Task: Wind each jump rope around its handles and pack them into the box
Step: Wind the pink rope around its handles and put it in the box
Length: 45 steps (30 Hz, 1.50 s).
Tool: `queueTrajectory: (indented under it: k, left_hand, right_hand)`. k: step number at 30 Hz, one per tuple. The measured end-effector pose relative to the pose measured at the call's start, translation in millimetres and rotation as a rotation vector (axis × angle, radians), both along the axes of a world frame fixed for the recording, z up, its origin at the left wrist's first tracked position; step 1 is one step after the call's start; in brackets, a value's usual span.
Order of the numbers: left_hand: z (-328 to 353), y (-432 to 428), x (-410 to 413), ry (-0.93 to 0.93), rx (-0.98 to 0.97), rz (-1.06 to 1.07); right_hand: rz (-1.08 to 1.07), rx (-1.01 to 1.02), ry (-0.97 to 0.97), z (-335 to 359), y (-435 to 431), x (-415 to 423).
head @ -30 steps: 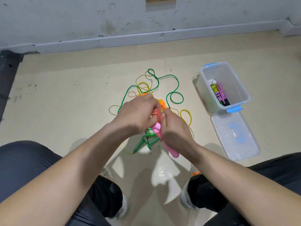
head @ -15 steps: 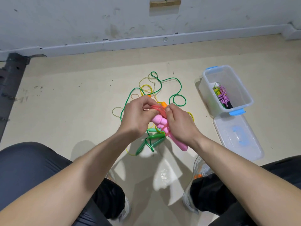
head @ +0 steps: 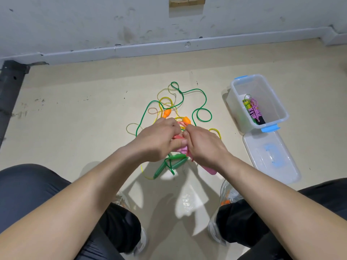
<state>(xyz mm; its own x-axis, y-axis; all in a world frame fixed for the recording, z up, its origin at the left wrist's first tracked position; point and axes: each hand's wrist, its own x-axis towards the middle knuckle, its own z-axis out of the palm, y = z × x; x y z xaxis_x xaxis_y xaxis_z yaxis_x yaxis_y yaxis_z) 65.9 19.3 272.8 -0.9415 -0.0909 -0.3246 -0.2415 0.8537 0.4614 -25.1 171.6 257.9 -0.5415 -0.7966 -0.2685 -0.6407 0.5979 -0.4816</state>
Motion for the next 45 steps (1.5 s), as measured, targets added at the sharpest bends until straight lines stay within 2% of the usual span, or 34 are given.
queueTrajectory:
  k: [5,9,11,12,13,15,16,17,19,27,30,35,40,41,43,44,45]
  left_hand:
    - [-7.8,-0.8,1.2,0.180,0.466,0.195]
    - [11.1,-10.5,5.6,0.124,0.838,0.250]
    - [18.4,-13.5,6.4,0.077,0.918,0.333]
    - [18.3,-14.4,5.9,0.078,0.811,0.356]
    - [17.2,-14.4,4.8,0.087,0.590,0.338]
    - [18.1,-5.6,4.3,0.093,0.014,0.183]
    - [18.1,1.7,4.1,0.134,-0.205,0.081]
    - [20.8,10.2,4.0,0.172,-0.327,0.008]
    - [23.4,18.5,3.4,0.215,-0.335,-0.061]
    - [1.3,8.7,4.5,0.146,0.276,0.266]
    - [0.5,11.2,5.3,0.129,0.481,0.452]
    - [13.9,12.7,-1.2,0.162,1.136,0.822]
    - [18.5,4.4,6.4,0.123,1.785,0.961]
    - [17.2,0.7,7.9,0.135,1.850,0.954]
    - [15.8,-4.2,8.7,0.147,1.745,0.924]
    - [14.8,-7.7,8.3,0.164,1.567,0.914]
    - [16.3,-11.1,7.7,0.184,1.307,0.872]
  right_hand:
    - [-0.051,-0.042,0.015,-0.4,-0.2,-11.0]
    - [-0.128,-0.009,-0.052,-4.2,2.9,-23.9]
    - [-0.115,-0.001,-0.049,-3.0,2.8,-22.2]
    - [-0.096,0.005,-0.036,-3.0,2.3,-19.7]
    - [-0.075,0.017,-0.017,-3.2,1.4,-16.7]
    - [-0.034,0.060,0.002,-4.2,0.1,-9.7]
    - [-0.013,0.079,-0.008,-3.0,-0.7,-6.9]
    - [0.003,0.099,-0.024,-2.4,-1.3,-5.5]
    - [0.006,0.121,-0.050,-1.8,-1.9,-5.8]
    - [0.120,0.086,0.038,-2.2,-5.0,-2.5]
    - [0.074,0.075,0.063,-0.3,-4.7,-5.7]
    - [0.048,0.084,0.111,-4.3,-3.8,-11.7]
    - [-0.054,-0.028,-0.041,-12.3,0.5,-21.2]
    - [-0.083,-0.061,-0.095,-12.3,1.5,-24.5]
    - [-0.109,-0.091,-0.161,-12.0,3.0,-28.7]
    - [-0.096,-0.089,-0.154,-11.9,3.5,-29.1]
    - [-0.075,-0.074,-0.135,-12.4,3.7,-29.2]
